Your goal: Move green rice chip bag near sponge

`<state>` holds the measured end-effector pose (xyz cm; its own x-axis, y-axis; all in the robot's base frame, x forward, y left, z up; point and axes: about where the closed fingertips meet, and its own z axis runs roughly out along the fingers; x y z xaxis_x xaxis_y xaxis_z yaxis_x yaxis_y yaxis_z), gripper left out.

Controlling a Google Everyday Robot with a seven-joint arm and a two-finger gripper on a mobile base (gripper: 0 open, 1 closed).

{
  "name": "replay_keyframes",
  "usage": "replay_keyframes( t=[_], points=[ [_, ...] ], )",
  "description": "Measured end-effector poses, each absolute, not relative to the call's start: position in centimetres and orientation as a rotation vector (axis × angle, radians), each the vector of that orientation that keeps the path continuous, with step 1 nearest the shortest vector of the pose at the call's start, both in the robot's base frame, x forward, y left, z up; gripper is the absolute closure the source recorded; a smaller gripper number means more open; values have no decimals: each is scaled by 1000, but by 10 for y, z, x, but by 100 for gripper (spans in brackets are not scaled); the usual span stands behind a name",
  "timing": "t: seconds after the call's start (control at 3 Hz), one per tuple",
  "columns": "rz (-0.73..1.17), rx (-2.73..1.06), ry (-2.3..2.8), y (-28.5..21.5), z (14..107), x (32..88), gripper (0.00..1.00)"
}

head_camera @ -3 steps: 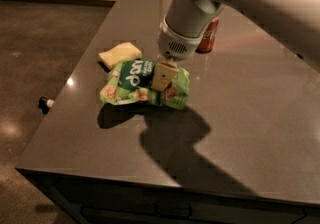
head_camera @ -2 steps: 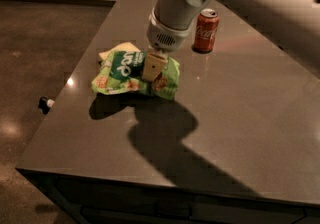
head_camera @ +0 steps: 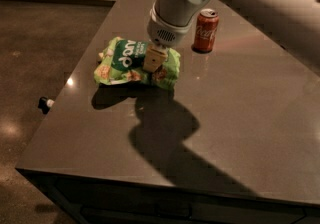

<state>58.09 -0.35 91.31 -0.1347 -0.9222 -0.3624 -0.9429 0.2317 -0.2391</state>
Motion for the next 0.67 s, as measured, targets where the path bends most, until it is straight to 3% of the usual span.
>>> replay_keyframes(
  t=[0.33,0.67],
  points=[
    [65,-1714,2079,-3,913,581,5],
    [65,-1716,2079,-2,912,580,0]
  ],
)
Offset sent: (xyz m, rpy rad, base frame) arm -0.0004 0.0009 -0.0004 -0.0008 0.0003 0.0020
